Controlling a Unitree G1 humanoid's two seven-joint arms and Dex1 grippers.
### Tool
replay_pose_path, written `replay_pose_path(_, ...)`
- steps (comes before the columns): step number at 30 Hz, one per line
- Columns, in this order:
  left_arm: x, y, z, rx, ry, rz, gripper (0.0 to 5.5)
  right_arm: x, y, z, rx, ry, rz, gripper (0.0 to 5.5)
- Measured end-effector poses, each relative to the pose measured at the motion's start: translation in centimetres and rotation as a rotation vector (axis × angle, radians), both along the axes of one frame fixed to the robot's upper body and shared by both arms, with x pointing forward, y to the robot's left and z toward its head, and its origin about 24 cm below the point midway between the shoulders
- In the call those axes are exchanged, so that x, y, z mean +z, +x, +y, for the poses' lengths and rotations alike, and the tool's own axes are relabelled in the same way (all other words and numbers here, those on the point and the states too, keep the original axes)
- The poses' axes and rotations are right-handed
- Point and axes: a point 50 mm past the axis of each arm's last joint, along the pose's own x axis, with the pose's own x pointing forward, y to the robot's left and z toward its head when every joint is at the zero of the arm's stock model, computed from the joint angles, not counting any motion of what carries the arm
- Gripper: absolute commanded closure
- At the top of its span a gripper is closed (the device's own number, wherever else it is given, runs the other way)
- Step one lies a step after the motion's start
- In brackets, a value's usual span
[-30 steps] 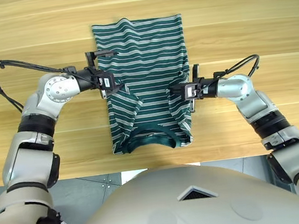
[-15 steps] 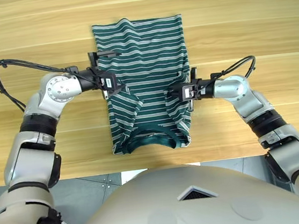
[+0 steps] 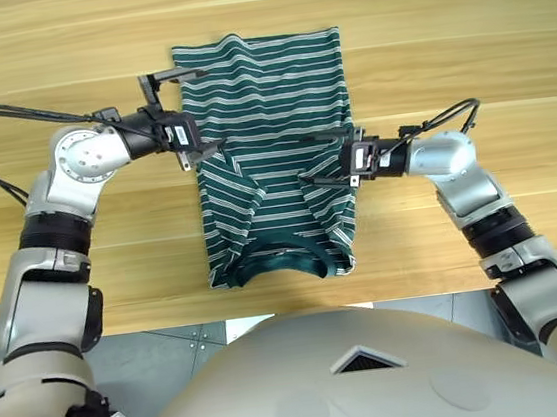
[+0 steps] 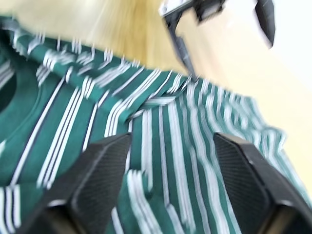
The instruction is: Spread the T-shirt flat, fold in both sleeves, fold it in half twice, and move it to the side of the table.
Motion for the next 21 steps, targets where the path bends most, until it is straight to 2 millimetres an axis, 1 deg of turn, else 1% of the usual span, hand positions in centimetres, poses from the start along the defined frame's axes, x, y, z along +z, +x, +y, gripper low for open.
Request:
replay_pose_path(2, 1.2, -0.6, -0.5, -0.053, -0.09, -0.001, 0.1, 1.5, 0.2, -0.8, -0.029, 0.083, -0.022, 1.42)
replay_pose_path(3, 1.5, -1.2, -0.6, -0.088, -0.115, 0.018, 0.1, 2.2, 0.2, -1.7, -0.05, 0.12, -0.03, 1.23)
replay_pose_path(5, 1.2, -2.8, 0.1, -0.137, -0.113, 0.088, 0.1, 3.5, -0.3, -4.5, -0.092, 0.13, -0.043, 0.83)
replay_pose_path(6, 0.7, -4.1, 0.9, -0.161, -0.073, 0.147, 0.1, 3.9, -0.9, -6.3, -0.116, 0.094, -0.045, 0.67)
replay_pose_path(7, 0.3, -4.8, 1.5, -0.166, -0.045, 0.19, 0.1, 3.8, -1.4, -7.3, -0.131, 0.058, -0.035, 0.52)
replay_pose_path(10, -0.5, -7.0, 3.5, -0.163, 0.04, 0.281, 0.1, 2.8, -3.4, -10.2, -0.18, -0.064, 0.027, 0.14)
replay_pose_path(11, -0.8, -8.1, 4.8, -0.144, 0.095, 0.329, 0.1, 2.3, -4.4, -11.5, -0.213, -0.123, 0.061, 0.14)
replay_pose_path(14, -0.9, -9.4, 6.6, -0.108, 0.192, 0.368, 0.1, 1.6, -5.9, -12.7, -0.223, -0.214, 0.103, 0.14)
replay_pose_path(16, -1.4, -10.2, 7.3, -0.089, 0.249, 0.387, 0.1, 0.8, -7.7, -13.0, -0.181, -0.295, 0.167, 0.14)
replay_pose_path(17, -1.9, -10.9, 7.3, -0.1, 0.274, 0.397, 0.1, -0.2, -9.1, -12.9, -0.127, -0.347, 0.228, 0.14)
replay_pose_path(18, -2.3, -11.3, 7.3, -0.104, 0.286, 0.408, 0.1, -0.7, -9.8, -12.8, -0.101, -0.359, 0.262, 0.14)
replay_pose_path(21, -3.0, -11.7, 6.2, -0.144, 0.313, 0.383, 0.1, -2.7, -11.6, -11.4, 0.003, -0.39, 0.342, 0.14)
